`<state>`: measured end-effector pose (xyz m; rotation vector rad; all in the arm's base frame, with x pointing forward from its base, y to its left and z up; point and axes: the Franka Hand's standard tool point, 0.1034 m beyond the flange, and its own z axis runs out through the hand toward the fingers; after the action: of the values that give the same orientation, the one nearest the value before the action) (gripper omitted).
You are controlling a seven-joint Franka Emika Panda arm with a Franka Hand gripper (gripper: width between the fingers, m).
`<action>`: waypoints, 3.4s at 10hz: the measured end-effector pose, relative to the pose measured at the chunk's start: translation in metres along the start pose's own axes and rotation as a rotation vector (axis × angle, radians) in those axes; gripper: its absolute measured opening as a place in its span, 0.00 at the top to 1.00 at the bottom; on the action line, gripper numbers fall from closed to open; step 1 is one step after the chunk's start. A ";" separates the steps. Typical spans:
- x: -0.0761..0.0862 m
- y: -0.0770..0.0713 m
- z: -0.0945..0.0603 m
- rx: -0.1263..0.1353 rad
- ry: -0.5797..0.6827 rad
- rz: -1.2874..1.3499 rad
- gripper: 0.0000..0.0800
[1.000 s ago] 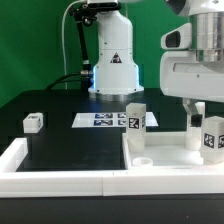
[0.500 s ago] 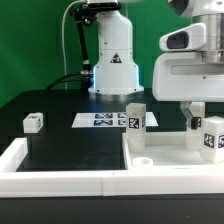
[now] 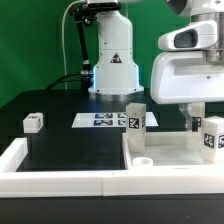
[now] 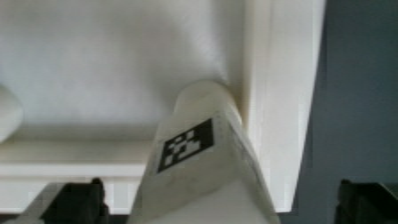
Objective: Assemble square table
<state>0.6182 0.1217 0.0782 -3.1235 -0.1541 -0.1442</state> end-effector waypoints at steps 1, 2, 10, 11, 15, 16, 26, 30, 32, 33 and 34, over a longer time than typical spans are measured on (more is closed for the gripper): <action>0.000 0.000 0.000 0.000 0.000 -0.052 0.19; 0.000 0.000 0.000 -0.001 0.002 -0.086 0.19; 0.000 0.002 0.001 -0.002 0.002 -0.095 0.64; 0.000 0.002 0.001 -0.002 0.002 -0.053 0.64; 0.000 0.002 0.002 0.003 0.007 0.405 0.64; 0.000 0.003 0.002 0.010 0.006 0.513 0.64; 0.000 0.002 0.003 0.011 -0.018 1.104 0.39; -0.001 -0.001 0.003 0.014 -0.017 0.842 0.19; 0.000 0.000 0.003 0.018 -0.015 0.634 0.19; 0.000 0.000 0.003 0.019 -0.013 0.559 0.19; 0.001 0.001 0.003 0.018 -0.011 0.437 0.19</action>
Offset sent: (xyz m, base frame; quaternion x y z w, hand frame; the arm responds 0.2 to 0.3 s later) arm 0.0000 0.0000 0.0000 0.0000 0.0000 -0.1296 0.9916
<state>0.6191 0.1211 0.0757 -3.0472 0.5190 -0.1173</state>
